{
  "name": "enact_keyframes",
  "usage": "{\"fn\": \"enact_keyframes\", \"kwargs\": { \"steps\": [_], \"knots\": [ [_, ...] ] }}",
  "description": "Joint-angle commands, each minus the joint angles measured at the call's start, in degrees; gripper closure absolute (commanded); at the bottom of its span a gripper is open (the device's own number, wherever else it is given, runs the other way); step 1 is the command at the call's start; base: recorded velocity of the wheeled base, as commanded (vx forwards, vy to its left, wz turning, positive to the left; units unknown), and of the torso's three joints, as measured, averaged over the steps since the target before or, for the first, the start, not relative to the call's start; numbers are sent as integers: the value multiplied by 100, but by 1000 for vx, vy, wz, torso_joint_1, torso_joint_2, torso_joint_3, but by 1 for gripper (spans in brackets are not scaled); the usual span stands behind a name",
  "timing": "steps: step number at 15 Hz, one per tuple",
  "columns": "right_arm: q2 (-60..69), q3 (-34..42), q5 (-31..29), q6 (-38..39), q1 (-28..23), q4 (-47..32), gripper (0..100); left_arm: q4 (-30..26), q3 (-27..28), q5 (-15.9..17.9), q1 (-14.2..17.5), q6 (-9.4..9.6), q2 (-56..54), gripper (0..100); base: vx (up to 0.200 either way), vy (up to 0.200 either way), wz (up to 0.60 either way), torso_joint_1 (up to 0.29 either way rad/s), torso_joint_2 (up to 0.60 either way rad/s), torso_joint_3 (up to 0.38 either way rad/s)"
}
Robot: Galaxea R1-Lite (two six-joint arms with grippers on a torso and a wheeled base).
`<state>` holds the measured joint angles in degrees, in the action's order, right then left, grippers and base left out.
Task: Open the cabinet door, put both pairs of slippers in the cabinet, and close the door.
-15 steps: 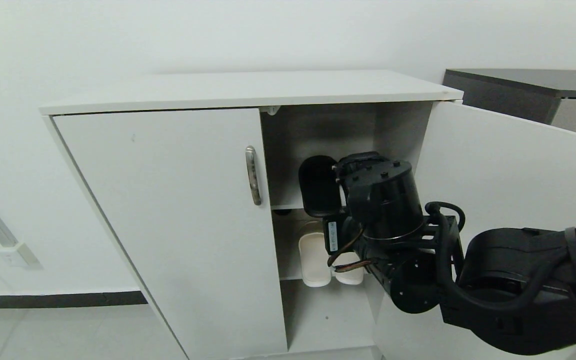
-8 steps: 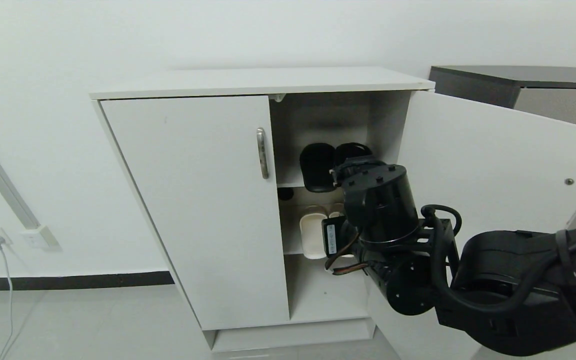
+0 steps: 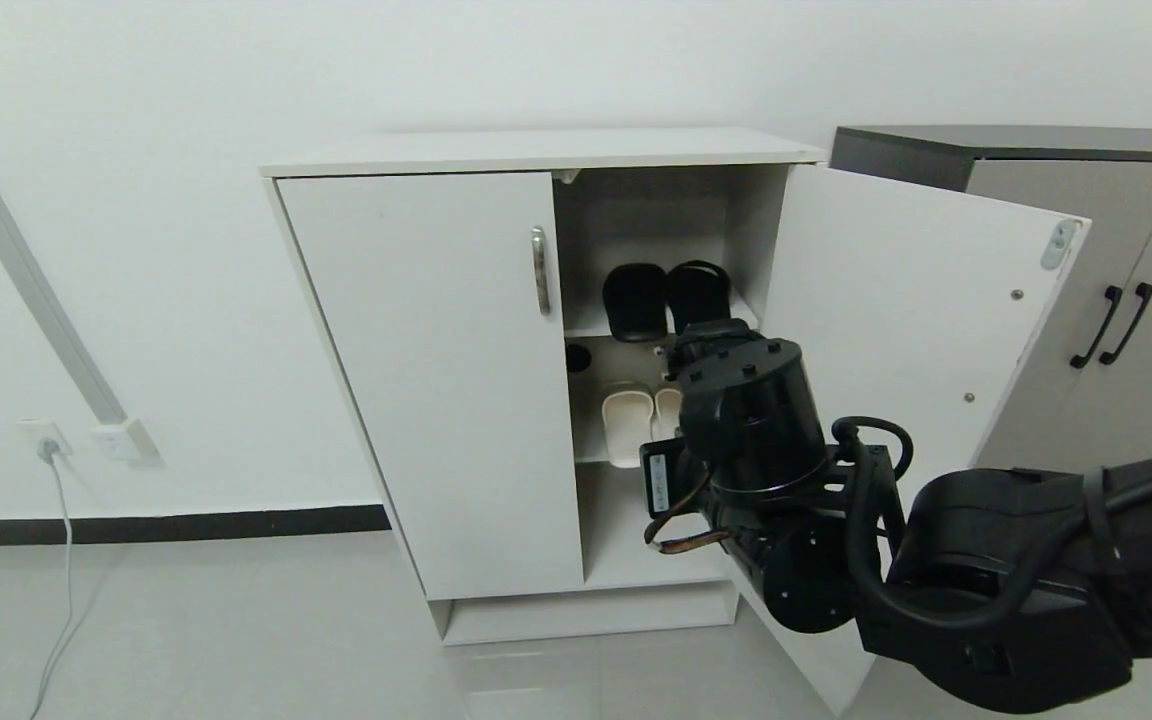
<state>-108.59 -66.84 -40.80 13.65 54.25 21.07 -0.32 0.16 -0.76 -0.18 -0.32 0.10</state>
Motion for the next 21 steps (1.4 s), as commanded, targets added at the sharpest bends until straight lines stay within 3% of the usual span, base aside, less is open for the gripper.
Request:
{"fn": "enact_keyframes", "kwargs": {
  "steps": [1,17,21],
  "knots": [
    [-83,4,2,6,-11,3,100,-3,2,-4,1,-3,8,100,0,0,0,0,0,0],
    [-241,207,108,-47,-371,223,100,-3,-7,-4,1,23,8,100,0,0,0,0,0,0],
    [-206,286,108,-56,-371,223,100,-3,2,-4,1,23,8,100,0,0,0,18,-273,-262]
  ]
}}
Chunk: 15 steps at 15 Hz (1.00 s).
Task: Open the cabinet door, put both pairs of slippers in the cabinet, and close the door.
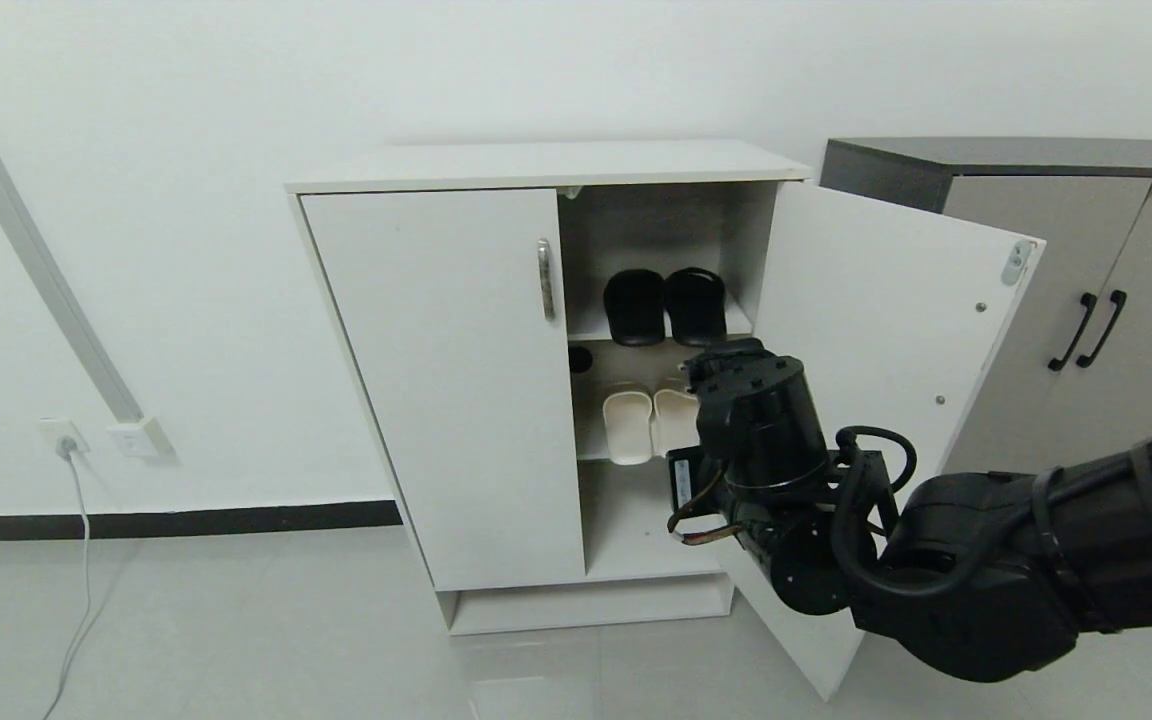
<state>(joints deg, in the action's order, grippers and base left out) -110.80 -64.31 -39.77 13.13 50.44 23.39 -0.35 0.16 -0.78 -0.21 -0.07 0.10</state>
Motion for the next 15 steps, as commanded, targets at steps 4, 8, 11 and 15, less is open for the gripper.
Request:
{"fn": "enact_keyframes", "kwargs": {
  "steps": [4,8,11,15],
  "knots": [
    [15,32,-5,-3,9,-10,100,0,-7,-1,3,-1,8,100,0,0,0,67,-443,-354],
    [23,32,-5,-3,0,7,100,0,2,-1,3,-1,8,100,0,0,0,123,-450,-338],
    [15,32,4,5,-17,7,100,0,-7,-1,3,-1,8,100,0,0,0,149,-466,-321],
    [-12,76,4,-3,-26,69,100,0,-7,-1,3,-1,8,100,0,0,0,176,-488,-320]
  ]
}}
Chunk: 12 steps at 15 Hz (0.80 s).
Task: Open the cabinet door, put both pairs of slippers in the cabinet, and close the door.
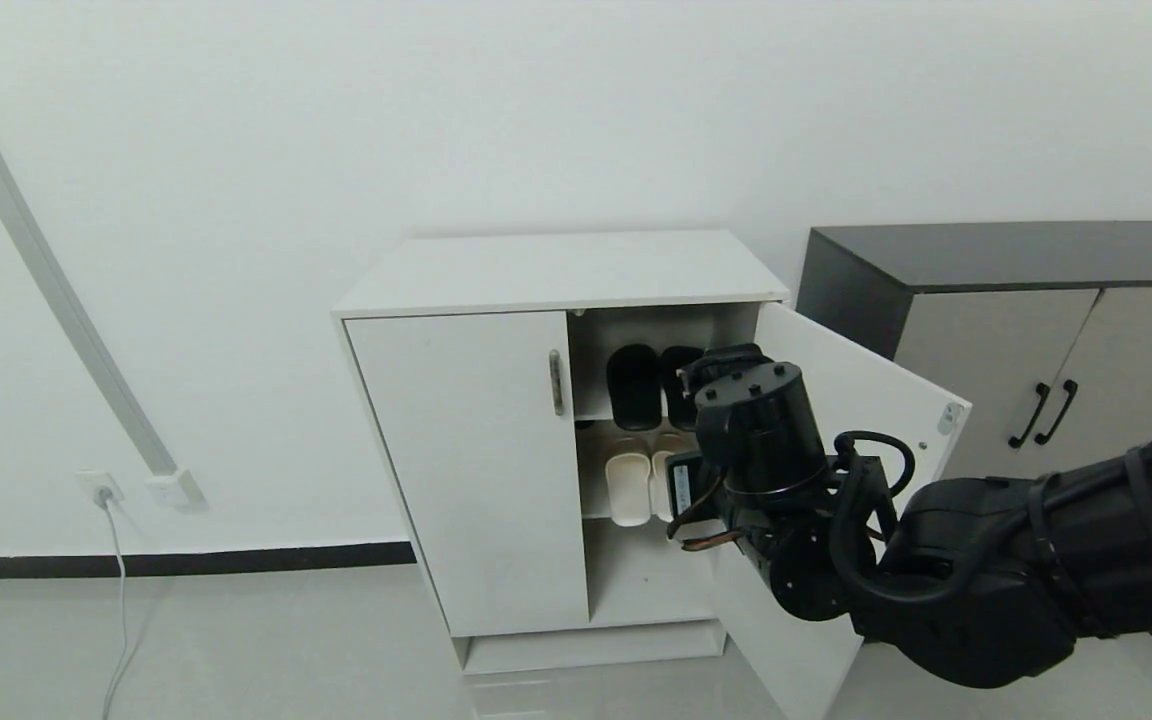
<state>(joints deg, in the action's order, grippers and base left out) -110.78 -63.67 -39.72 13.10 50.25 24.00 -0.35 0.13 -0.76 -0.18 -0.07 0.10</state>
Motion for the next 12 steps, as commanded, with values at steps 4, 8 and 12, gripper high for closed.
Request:
{"fn": "enact_keyframes", "kwargs": {
  "steps": [4,8,12],
  "knots": [
    [-32,13,-1,-1,2,-1,100,0,-5,-4,1,-1,8,100,0,0,0,204,-517,-316],
    [-32,21,-1,-1,2,-1,100,0,-5,-4,1,-1,8,100,0,0,0,224,-537,-315],
    [-128,21,-1,8,-6,8,100,0,-5,-4,1,-1,8,100,0,0,0,249,-581,-332]
  ]
}}
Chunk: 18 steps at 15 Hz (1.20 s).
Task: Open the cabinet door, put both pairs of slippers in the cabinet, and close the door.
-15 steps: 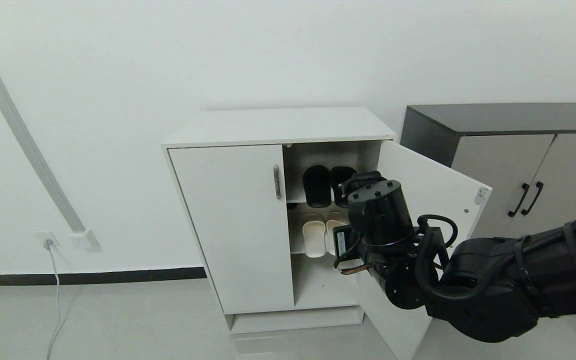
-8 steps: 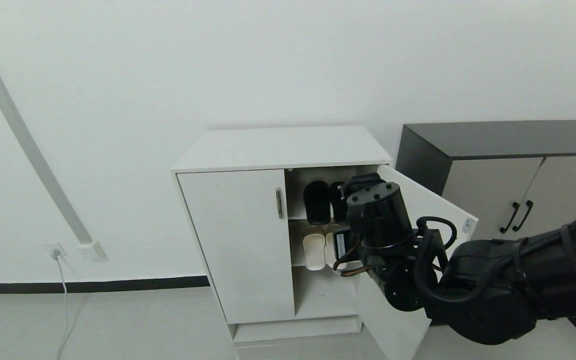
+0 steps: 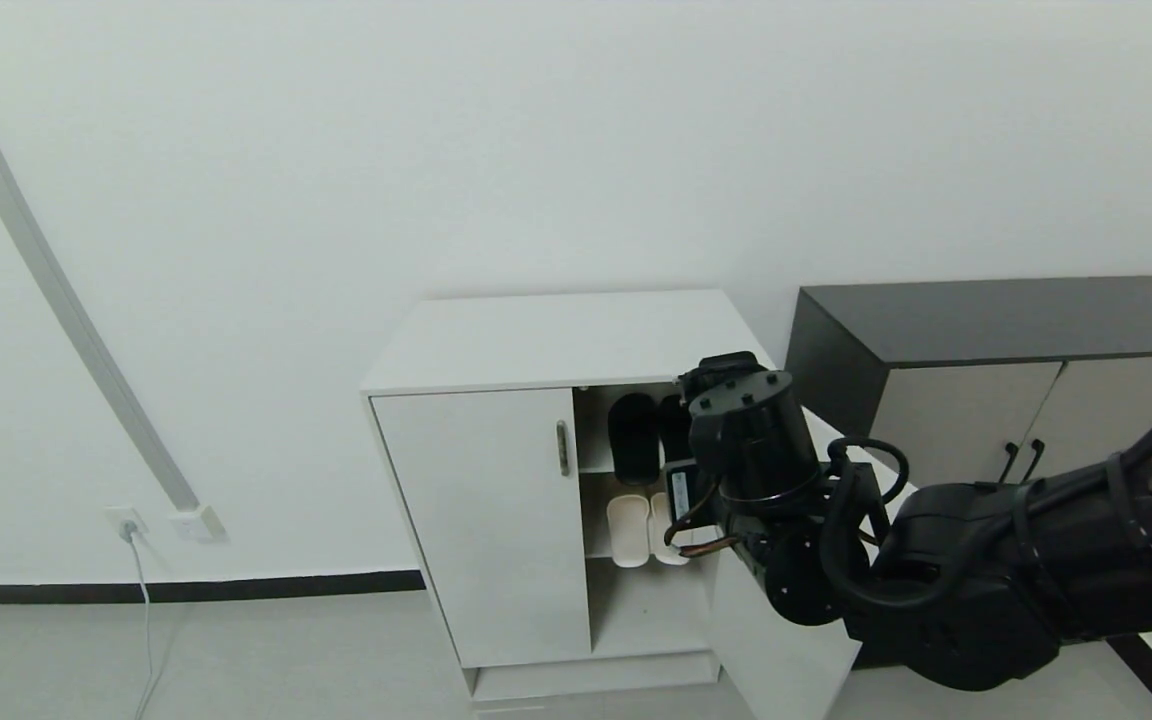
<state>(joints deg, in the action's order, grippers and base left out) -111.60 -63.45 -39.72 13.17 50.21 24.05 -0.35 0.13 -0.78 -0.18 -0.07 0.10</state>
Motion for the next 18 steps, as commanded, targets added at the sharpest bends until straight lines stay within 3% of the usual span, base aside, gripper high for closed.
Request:
{"fn": "enact_keyframes", "kwargs": {
  "steps": [1,10,15,18],
  "knots": [
    [-46,-1,-1,2,-3,3,100,0,4,-1,1,-1,8,100,0,0,0,271,-623,-325],
    [-2,70,17,-16,-284,117,100,0,-5,-1,1,34,8,100,0,0,0,188,-411,-226],
    [-2,105,34,-60,-284,152,100,0,-5,8,1,25,8,100,0,0,0,7,-15,-7],
    [16,114,34,-95,-293,144,100,0,4,8,1,7,8,100,0,0,-600,4,-1,1]
  ]
}}
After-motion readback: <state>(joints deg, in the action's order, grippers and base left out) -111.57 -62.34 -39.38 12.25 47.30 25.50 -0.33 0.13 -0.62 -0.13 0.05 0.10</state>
